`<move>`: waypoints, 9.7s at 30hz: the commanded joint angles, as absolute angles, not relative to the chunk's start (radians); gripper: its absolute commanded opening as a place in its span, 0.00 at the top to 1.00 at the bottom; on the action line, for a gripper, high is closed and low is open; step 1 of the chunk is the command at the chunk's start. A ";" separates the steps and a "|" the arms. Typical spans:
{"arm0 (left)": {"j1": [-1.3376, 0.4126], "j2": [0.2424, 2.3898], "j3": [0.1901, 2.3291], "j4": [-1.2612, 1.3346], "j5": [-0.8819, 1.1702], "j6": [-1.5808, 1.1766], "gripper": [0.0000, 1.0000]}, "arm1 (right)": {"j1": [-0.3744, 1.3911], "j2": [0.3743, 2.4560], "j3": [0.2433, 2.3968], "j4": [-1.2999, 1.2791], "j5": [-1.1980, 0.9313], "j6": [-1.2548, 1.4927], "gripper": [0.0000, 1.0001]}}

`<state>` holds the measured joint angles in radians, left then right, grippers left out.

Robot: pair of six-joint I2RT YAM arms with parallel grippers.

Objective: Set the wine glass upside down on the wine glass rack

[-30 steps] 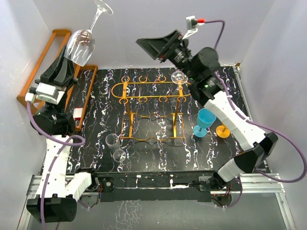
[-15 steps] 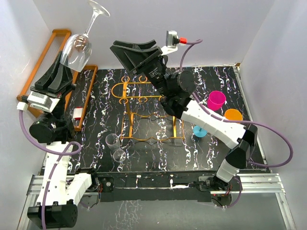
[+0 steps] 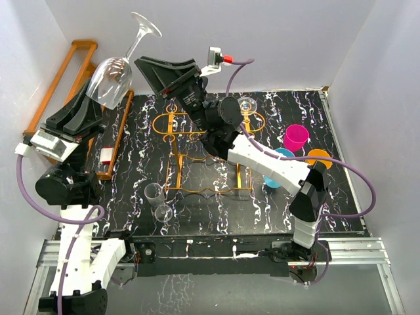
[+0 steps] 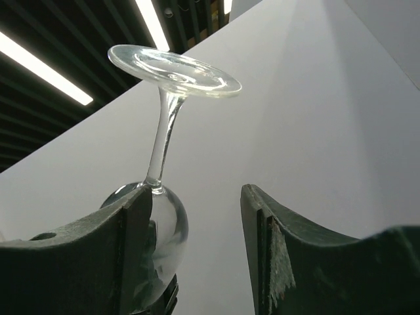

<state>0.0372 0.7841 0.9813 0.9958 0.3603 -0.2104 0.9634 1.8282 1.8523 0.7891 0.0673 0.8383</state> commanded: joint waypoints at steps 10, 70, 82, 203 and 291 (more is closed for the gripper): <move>0.036 0.780 0.981 1.004 0.387 -0.266 1.00 | 0.969 1.818 1.905 0.903 0.077 0.838 0.51; 0.036 0.778 0.983 0.852 0.440 -0.260 0.25 | 0.946 1.689 1.932 0.712 0.227 0.595 0.92; 0.036 0.829 1.245 0.155 0.247 -0.075 0.03 | 0.948 1.121 1.560 -0.001 0.139 0.402 0.92; 0.109 1.249 1.558 -0.971 0.085 0.160 0.03 | 0.248 0.922 1.153 -0.661 0.369 0.406 0.08; -0.057 1.555 2.057 -0.110 0.968 -1.024 0.03 | -0.117 1.188 1.509 0.415 -0.505 0.416 0.92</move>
<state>0.0010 1.5860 2.0315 -0.2836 0.9108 -0.8265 -0.1371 1.2427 1.5909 0.0505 -0.3233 0.4030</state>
